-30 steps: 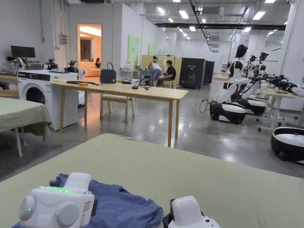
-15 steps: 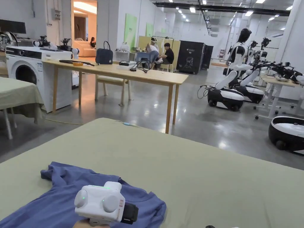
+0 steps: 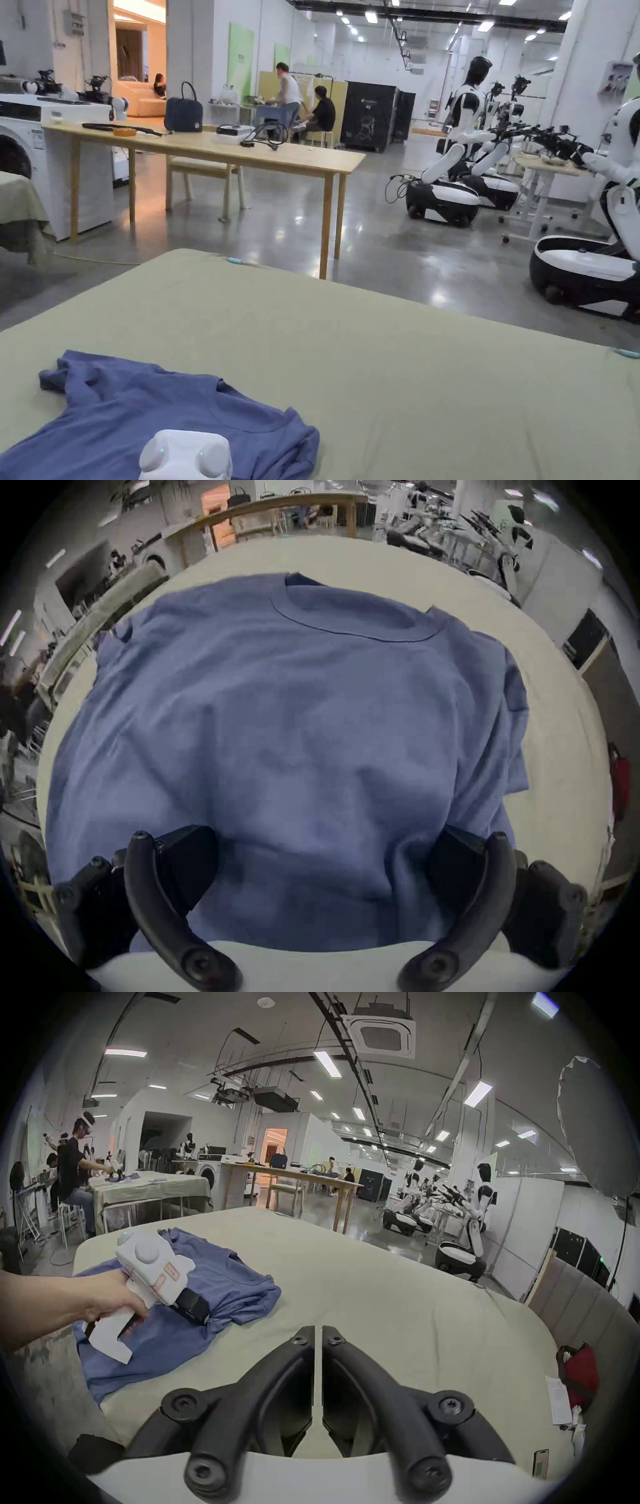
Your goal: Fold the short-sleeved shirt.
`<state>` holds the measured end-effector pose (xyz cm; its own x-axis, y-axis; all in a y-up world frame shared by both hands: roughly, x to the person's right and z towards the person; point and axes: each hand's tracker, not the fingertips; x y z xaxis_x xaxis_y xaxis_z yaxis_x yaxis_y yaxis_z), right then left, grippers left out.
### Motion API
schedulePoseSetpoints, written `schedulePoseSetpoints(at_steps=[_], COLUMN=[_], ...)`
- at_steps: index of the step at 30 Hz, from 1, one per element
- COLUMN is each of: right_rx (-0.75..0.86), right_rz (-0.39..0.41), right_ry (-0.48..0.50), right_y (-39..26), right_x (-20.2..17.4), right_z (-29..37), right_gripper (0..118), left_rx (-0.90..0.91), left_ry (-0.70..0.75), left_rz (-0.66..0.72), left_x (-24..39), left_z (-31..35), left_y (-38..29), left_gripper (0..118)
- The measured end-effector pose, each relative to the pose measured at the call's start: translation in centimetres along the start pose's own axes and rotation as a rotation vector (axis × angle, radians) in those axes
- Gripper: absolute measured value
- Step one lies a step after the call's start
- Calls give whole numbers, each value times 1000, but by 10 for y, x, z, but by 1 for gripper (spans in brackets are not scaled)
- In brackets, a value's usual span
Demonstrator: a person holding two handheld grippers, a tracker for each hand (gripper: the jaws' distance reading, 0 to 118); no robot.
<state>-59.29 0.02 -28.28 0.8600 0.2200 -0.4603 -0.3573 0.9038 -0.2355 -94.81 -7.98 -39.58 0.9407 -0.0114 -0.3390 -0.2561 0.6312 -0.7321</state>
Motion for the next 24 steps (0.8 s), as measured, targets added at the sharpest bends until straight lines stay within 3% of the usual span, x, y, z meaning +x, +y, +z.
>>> schedulePoseSetpoints(at_steps=[1, 3, 5, 7, 8, 11, 12, 15, 19, 24], right_rx=[6, 15, 17, 17, 17, 28, 36, 37, 21, -12], right_rz=[-2, -10, -22, -37, -43, -46, -45, -55, -104, -161], right_ry=[-4, -14, -22, -29, -33, -52, -65, -87, -163, -259], right_y=[0, -1, -2, -4, -5, -8, -10, -17, -32, -59], right_x=[2, 8, 15, 22, 26, 39, 44, 65, 98, 143], right_z=[3, 9, 14, 18, 20, 34, 39, 55, 76, 107], right_gripper=[6, 7, 7, 7, 7, 8, 8, 8, 8, 8], left_rx=[-25, 5, 79, 104, 121, 136, -150, -32, 26, 92], left_ry=[2, 0, -7, -7, 37, -10, -29, -73, -248, -438], left_rz=[-30, -47, -52, -27, -14, 55, 71, -18, -48, -179], left_x=[8, 12, 24, 25, 22, 16, 26, 62, 128, 257], left_z=[-45, -51, -19, -12, -11, -8, -1, 30, 48, 86], left_y=[23, 41, 30, 33, 34, 26, 13, 17, 37, 55], left_gripper=[115, 104, 61, 2, 2, 2, 2, 2, 2, 2])
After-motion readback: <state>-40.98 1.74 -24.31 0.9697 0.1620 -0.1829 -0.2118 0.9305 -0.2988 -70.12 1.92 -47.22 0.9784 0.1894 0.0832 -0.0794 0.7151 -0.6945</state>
